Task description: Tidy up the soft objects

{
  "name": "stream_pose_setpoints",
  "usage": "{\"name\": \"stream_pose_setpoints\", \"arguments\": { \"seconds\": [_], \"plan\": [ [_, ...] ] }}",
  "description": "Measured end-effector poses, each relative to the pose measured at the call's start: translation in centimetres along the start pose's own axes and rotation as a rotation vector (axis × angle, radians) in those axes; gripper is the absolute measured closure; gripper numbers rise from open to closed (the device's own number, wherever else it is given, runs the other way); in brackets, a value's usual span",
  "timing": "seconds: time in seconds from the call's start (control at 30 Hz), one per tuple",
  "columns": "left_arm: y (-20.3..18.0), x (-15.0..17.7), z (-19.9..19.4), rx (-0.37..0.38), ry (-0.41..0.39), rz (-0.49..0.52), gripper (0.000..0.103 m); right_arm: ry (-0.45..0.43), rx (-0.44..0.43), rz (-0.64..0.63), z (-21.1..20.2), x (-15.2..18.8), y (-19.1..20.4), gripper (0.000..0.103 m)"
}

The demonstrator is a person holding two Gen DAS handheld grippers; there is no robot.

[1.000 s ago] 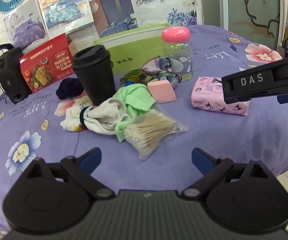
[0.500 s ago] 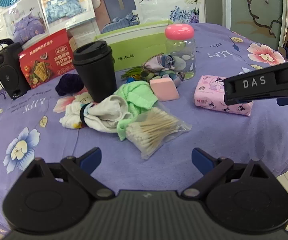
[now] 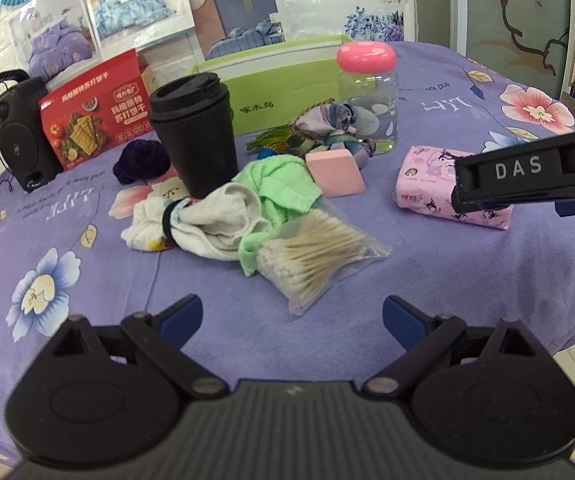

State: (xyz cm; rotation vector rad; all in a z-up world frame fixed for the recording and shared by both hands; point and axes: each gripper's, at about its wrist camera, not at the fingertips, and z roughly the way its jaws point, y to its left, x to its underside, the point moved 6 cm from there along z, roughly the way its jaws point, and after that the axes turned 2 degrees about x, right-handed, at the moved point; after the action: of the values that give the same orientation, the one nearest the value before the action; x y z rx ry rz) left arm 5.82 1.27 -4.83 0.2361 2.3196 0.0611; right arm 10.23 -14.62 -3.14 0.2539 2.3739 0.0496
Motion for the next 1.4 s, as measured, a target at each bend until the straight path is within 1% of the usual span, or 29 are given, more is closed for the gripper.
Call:
{"name": "stream_pose_setpoints", "arguments": {
  "seconds": [0.6,0.67,0.73,0.8,0.93,1.0,1.07,1.13,1.2,1.23,1.3,1.37,1.4],
  "plan": [
    [0.6,0.3,0.9,-0.005,0.032,-0.007,0.007,0.020,-0.018,0.004,0.8,0.1,0.1,0.015],
    [1.0,0.4,0.9,-0.013,0.042,-0.005,0.007,0.007,-0.045,0.005,0.7,0.1,0.2,0.015],
    [2.0,0.5,0.6,-0.024,0.040,-0.017,0.007,-0.040,-0.113,0.001,0.0,0.2,0.1,0.015],
    [3.3,0.5,0.5,-0.042,0.044,-0.050,0.007,-0.083,-0.168,-0.001,-0.4,0.6,-0.3,0.015],
    [5.8,-0.2,0.5,-0.085,0.055,-0.107,0.007,-0.094,-0.221,0.028,0.1,0.0,-0.4,0.015],
    [6.7,-0.7,0.7,-0.110,0.056,-0.111,0.007,-0.081,-0.234,-0.008,0.7,-0.5,0.5,0.015],
    [7.4,-0.9,0.8,-0.111,0.064,-0.118,0.007,-0.085,-0.205,-0.047,1.3,-0.8,1.3,0.015],
    [7.4,-0.9,1.1,-0.085,0.083,-0.119,0.007,-0.113,-0.177,-0.109,2.0,-1.4,2.3,0.015],
    [6.6,-0.5,1.3,-0.049,0.100,-0.087,0.007,-0.144,-0.110,-0.184,2.7,-2.0,2.8,0.015],
    [6.2,-0.2,1.5,-0.036,0.105,-0.065,0.007,-0.149,-0.090,-0.212,3.1,-2.3,2.7,0.015],
    [5.7,0.5,1.9,-0.038,0.114,-0.045,0.007,-0.129,-0.089,-0.261,4.2,-2.6,1.9,0.015],
    [5.9,0.7,2.3,-0.039,0.123,-0.049,0.007,-0.106,-0.017,-0.306,5.9,-2.9,0.3,0.015],
    [6.2,0.6,2.6,-0.049,0.127,-0.053,0.007,-0.096,-0.006,-0.308,6.6,-3.2,-0.7,0.015]
  ]
}}
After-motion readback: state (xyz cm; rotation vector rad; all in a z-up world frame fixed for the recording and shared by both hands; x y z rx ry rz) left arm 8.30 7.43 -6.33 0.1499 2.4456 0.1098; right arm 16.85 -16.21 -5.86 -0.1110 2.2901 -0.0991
